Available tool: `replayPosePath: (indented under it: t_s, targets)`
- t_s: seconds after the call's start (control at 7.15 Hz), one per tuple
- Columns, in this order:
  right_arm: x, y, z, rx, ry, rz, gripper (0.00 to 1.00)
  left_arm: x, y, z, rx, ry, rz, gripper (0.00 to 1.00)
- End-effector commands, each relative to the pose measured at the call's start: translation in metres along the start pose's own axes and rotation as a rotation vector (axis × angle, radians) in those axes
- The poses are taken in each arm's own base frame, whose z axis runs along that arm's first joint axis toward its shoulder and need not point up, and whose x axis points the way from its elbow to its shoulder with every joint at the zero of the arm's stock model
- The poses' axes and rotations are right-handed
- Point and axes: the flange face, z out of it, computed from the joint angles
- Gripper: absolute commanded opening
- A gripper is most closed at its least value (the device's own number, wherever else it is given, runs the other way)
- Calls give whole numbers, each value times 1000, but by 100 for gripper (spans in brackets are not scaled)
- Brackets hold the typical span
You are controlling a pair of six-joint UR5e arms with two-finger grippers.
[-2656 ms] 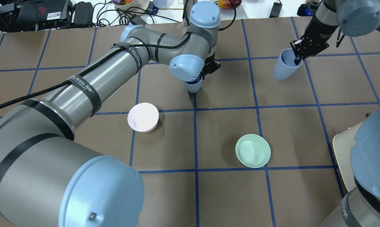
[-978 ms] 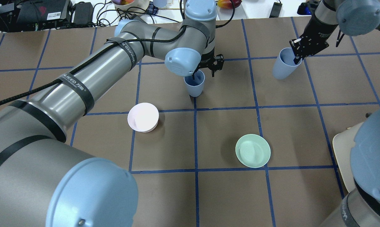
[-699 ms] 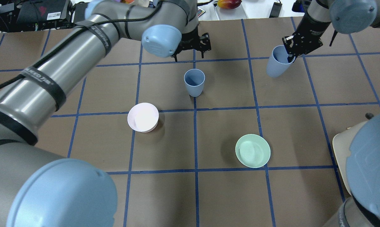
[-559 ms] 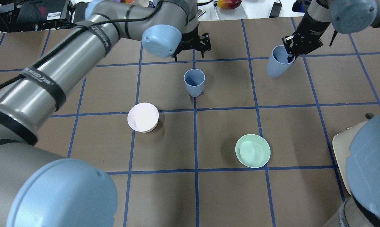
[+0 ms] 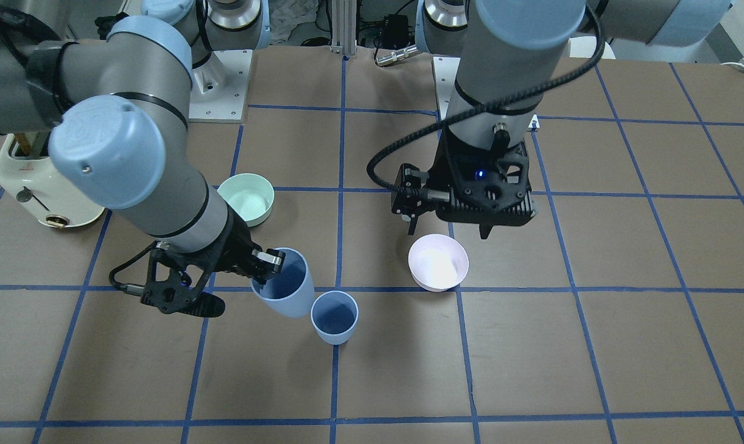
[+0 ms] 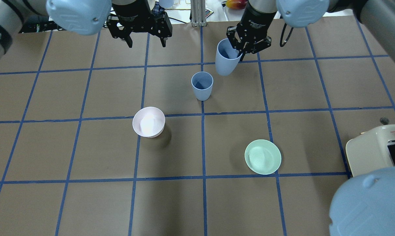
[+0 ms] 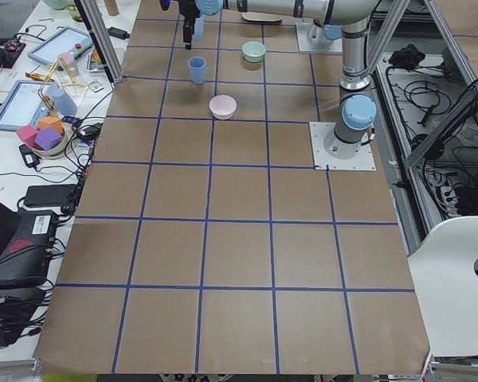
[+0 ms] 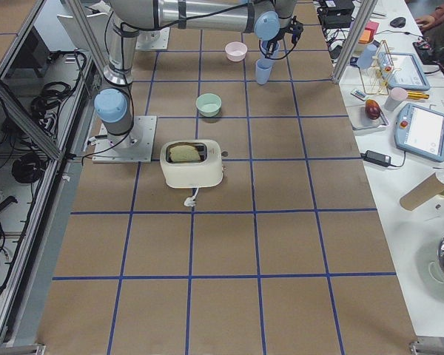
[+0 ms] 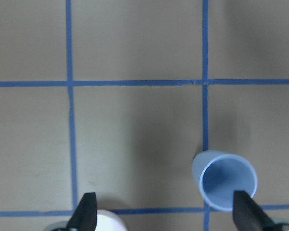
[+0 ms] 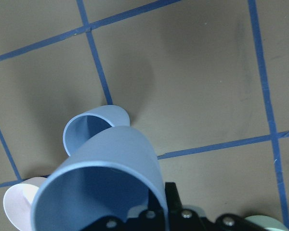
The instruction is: Stack blue cups with both arms
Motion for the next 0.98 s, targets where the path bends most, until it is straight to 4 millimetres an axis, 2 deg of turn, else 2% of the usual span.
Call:
replayPosePath:
  t_s: [0.0,0.14,0.42,0.56,0.7,0.84]
  targets:
    - [-31,14,21,-11,1,41,0,-19,47,10,-87,-20,2,100]
    - [-32,14,25,-15,3,46,0,-20,73,18,-106,-15,7,100]
    - [-35,8,32,-4,-4,56,0,-26,88,20,-81,-15,4,100]
    - [-36,-1,45,1,-5,56,0,-37,82,10,-23,-11,-12,100]
    - [-35,-3,49,-3,-3,57,0,-63,72,-3,19,-3,-4,100]
    - [-35,-3,53,-11,0,59,0,-74,72,-6,26,-10,4,100]
